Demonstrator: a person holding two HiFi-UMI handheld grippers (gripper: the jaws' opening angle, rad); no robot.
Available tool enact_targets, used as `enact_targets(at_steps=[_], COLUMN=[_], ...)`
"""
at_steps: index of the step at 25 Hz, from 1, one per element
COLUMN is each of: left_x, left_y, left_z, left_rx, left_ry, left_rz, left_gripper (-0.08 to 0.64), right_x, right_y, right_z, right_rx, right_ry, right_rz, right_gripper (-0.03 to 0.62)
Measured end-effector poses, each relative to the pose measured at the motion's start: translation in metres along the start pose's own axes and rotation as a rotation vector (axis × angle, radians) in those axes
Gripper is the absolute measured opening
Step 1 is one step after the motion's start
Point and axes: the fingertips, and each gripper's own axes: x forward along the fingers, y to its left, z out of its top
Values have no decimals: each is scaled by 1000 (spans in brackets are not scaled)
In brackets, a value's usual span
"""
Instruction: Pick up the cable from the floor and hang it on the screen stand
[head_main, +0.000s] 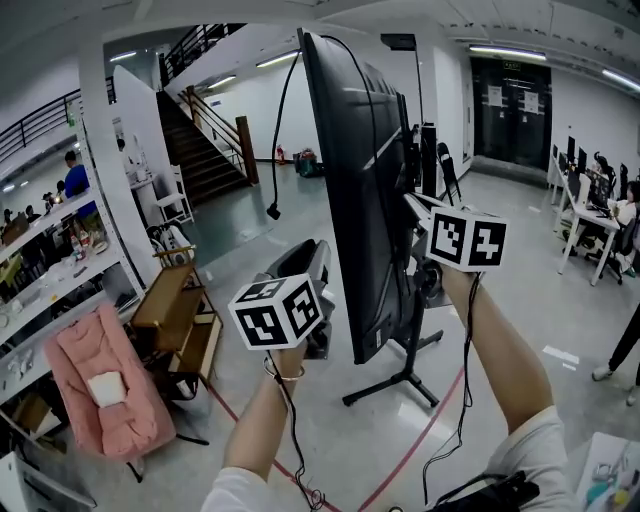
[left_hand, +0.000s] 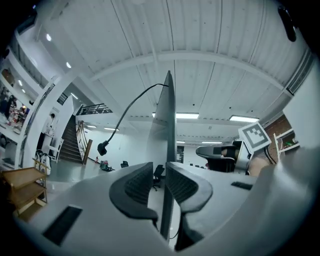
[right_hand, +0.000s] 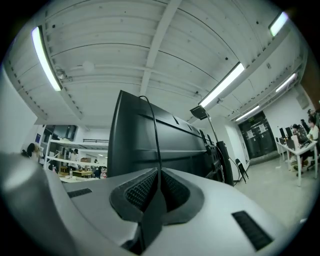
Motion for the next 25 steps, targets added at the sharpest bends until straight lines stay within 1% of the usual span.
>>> enact_targets(at_steps=[4,6,8,10,13,16,19,22,25], left_x=[-8,-16,-24,-32,-47,-67,-89,-106,-116], left_y=[-25,-38,-51,-65,-82,-97,-110,-120,-124], left_z=[-22,-41,-65,-91,-126,-153,-175,-188,-194], left_rx=[-14,-14,-24,-55,-87,-113,-127,-108,-85], left_ry=[19,36,57,82,115,131,148,164,171], left_rz=[6,28,62,101,175,246,301,339,351], left_gripper=[57,44,32,21,15,8,6,5,5], right_x=[-32,-49,-66,-86,-115,-139,-162,-182,-194], right_y=[6,10,9,6,2,2,3,5,6], right_z=[-42,-65,-87,-105,-128,-153,-181,-205,-222], right_rx=[26,31,18,-5,-22,12,53,96,115], right_ry=[-19,-16,13,46,83,122,162,201,221], right_rz=[14,22,30,43,71,106,129,147,140], right_gripper=[29,29,29,29,29,29,29,29,28])
